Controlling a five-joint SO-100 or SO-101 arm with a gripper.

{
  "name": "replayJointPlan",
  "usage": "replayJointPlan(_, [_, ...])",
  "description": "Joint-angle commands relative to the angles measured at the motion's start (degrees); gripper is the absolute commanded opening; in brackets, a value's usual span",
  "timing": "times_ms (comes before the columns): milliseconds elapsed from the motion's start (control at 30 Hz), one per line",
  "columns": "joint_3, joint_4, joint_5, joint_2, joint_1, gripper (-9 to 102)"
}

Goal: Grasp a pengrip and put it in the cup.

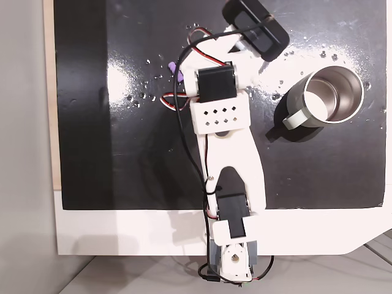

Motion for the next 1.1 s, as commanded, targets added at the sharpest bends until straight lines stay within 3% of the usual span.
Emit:
replayJointPlan(0, [-13.2, 6.6, -6.6, -4.4, -1.6, 4])
replayJointPlan(67, [-19.9, 10.2, -9.6, -8.5, -2.3, 4])
replayJointPlan(467, [-21.5, 10.2, -27.6, -12.4, -4.2, 4])
replayJointPlan(767, [-34.4, 10.3, -32.4, -23.9, -5.4, 15])
replayJointPlan(1067, [-42.1, 10.3, -38.4, -34.1, -7.9, 17])
